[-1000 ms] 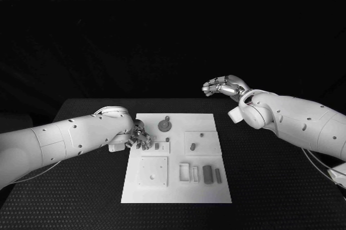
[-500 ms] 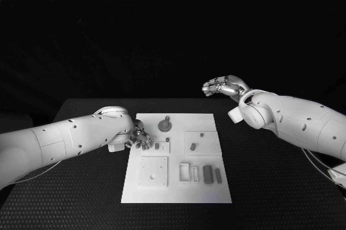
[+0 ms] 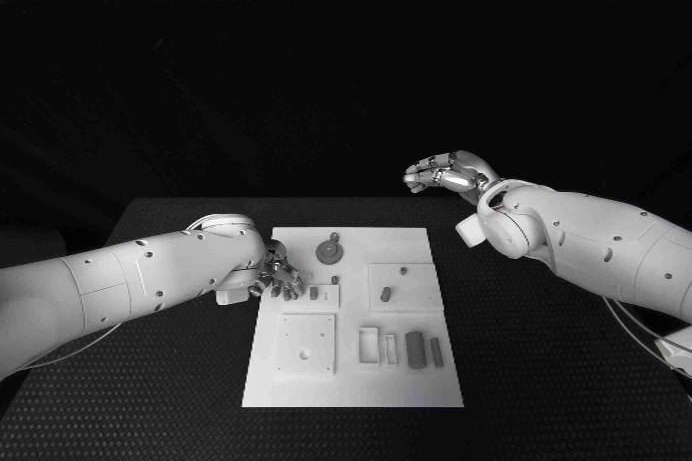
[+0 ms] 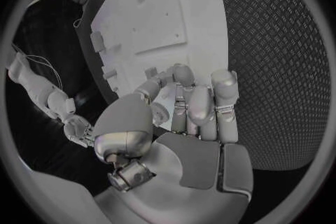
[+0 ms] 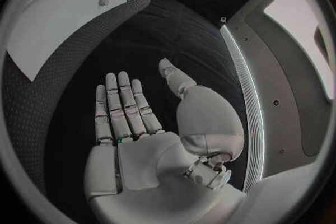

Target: Assemble the parts on the task board

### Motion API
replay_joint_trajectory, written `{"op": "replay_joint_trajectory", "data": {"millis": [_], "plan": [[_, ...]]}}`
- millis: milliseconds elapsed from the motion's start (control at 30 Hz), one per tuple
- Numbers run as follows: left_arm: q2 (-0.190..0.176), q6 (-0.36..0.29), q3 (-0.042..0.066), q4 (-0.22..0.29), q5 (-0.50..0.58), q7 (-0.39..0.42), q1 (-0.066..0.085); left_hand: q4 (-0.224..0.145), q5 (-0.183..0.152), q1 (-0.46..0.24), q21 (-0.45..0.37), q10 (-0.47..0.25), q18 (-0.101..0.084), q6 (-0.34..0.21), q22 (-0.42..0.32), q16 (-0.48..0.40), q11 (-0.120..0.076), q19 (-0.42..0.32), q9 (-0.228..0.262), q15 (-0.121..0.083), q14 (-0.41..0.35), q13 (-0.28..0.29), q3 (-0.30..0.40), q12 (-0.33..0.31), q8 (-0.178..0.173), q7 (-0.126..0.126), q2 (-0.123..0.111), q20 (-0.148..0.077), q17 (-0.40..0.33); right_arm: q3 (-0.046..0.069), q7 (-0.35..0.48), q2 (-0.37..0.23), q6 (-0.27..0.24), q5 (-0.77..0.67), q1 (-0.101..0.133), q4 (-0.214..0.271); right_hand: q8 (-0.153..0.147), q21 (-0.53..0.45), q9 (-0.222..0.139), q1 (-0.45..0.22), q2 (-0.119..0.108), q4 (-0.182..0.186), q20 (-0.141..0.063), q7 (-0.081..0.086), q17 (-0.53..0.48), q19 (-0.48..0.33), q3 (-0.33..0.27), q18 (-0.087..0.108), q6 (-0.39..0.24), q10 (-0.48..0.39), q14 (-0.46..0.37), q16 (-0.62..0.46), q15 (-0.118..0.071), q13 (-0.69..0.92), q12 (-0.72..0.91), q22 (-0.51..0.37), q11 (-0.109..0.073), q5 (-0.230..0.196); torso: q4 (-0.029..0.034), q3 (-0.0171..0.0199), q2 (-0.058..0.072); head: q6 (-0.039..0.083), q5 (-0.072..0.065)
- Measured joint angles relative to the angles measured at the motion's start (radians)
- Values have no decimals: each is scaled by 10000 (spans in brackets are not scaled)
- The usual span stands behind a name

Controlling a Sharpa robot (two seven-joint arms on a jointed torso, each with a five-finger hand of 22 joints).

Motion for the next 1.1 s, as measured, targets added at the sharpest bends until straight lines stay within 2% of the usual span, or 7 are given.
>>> {"op": "replay_joint_trajectory", "data": {"millis": [100,200,333,667,800,1100], "plan": [[-5,-38,0,-7,-1,1,0,55,-229,-27,0,0,0,0,0,0,0,0,12,0,0,11,28,0,-55,0,-94,0,-3,0,-3,0,4,0,-1,-6,0,0,-10,0,0,29,0,0,0,0,-29,-13,0,0,0,0,0,-10,-17,-1,0,0,-3,0,0,-2,0],[-10,-74,0,-19,-1,4,0,53,-229,-27,0,0,1,0,0,0,0,0,11,0,0,11,26,0,-59,0,-95,1,-3,0,-4,0,7,0,-4,-6,0,0,-10,0,0,29,0,0,9,0,-29,-155,0,0,1,0,0,-18,-39,8,0,0,-3,0,0,-7,0],[-20,-112,0,-18,0,11,0,82,-271,-24,0,-2,0,-1,0,0,1,4,24,-1,0,20,-3,0,-60,-1,-177,-2,-13,0,-5,4,12,0,-4,-9,0,0,-10,0,0,29,0,34,8,0,-28,-155,-34,0,1,0,-1,-18,-39,9,0,0,-3,3,1,-10,0],[-46,-190,-1,26,38,31,-5,135,-289,-24,0,-10,-1,0,0,0,4,41,34,-1,1,19,-3,0,-60,-3,-177,-37,-12,0,-8,25,30,0,-25,-22,0,0,-9,0,0,28,0,34,8,0,-28,-154,-34,0,1,0,-1,-27,-39,14,0,0,3,1,1,-20,0],[-48,-190,-1,52,58,41,-5,135,-329,-34,0,-18,-1,7,0,0,-2,41,33,-2,1,23,-2,0,-60,-10,-270,-36,-12,0,-10,27,37,-1,-31,-25,0,0,-18,0,0,29,0,34,18,0,-28,-155,-34,0,1,0,-1,-27,-39,17,1,0,-1,0,2,-29,6],[-53,-161,-3,73,106,64,-6,135,-329,7,0,-23,-4,7,0,0,-3,2,42,-4,1,28,-3,0,-60,-13,-311,-74,-12,0,-12,27,42,-3,-33,-28,0,-37,-18,0,0,28,0,34,17,0,-28,-154,-34,0,2,0,-2,-36,-39,16,1,0,1,3,2,-37,1]]}}
